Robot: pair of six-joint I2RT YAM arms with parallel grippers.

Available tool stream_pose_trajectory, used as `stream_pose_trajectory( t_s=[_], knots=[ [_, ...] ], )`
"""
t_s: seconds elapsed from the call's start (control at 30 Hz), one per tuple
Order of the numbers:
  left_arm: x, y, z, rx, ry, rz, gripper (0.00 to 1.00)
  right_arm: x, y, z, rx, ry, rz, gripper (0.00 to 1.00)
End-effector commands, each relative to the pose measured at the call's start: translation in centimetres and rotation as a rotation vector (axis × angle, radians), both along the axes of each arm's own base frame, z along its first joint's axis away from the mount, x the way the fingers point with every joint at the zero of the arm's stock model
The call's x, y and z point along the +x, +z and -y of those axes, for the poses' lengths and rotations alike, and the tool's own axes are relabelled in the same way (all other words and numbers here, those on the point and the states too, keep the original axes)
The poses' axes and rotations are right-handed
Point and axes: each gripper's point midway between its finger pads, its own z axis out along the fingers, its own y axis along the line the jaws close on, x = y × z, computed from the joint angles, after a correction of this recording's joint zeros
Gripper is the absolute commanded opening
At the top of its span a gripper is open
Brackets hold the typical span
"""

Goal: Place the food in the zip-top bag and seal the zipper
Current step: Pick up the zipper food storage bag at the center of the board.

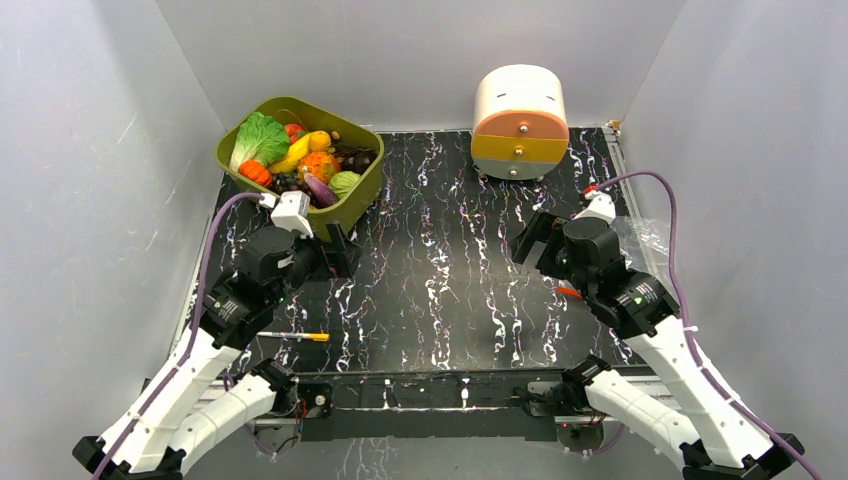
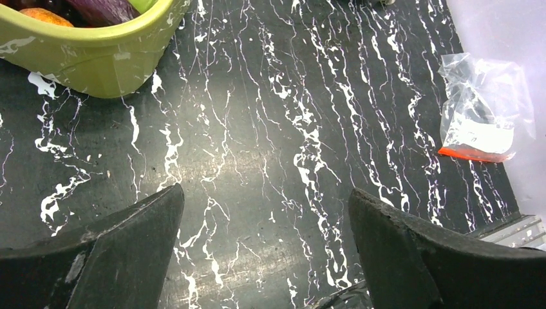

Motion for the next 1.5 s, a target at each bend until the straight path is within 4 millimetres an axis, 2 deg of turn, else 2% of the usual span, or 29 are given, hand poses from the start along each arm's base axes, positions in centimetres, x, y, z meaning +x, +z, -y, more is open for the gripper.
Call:
stream_pose_trajectory(
  t_s=[0.0,0.2,0.37,0.57,0.77,0.87,1.03,1.33,1.47],
  knots=[
    [-0.3,1.0,-0.3,-0.027,0.004,0.034,0.98,0.6,1.9,0.4,0.038,-0.04,0.064,0.98],
    [-0.2,0.1,-0.5,-0.005,0.011,0.029,0.98,1.4,1.9,1.0,0.021,-0.099,0.062,0.98],
    [0.1,-1.2,-0.8,0.024,0.026,0.01,0.98,2.5,-0.4,2.4,-0.053,-0.213,0.001,0.96],
    [0.4,-2.3,-1.1,0.073,0.027,-0.011,0.98,2.9,-3.9,4.9,-0.16,-0.387,-0.087,0.76],
    [0.2,-3.1,-1.8,0.125,0.029,-0.01,0.98,2.9,-5.6,8.2,-0.266,-0.567,-0.074,0.65],
    [0.1,-3.5,-2.0,0.13,0.028,-0.006,0.99,2.8,-6.4,9.2,-0.309,-0.617,-0.084,0.63],
    [0.0,-3.4,-1.7,0.125,0.012,0.0,0.98,2.8,-9.0,11.3,-0.424,-0.69,-0.162,0.63],
    [-0.3,-2.8,-1.1,0.104,-0.031,0.015,0.98,4.5,-13.0,13.6,-0.572,-0.756,-0.34,0.61],
    [-0.5,-2.2,-1.0,0.087,-0.044,0.044,0.98,5.3,-13.7,14.0,-0.635,-0.777,-0.367,0.6]
  ],
)
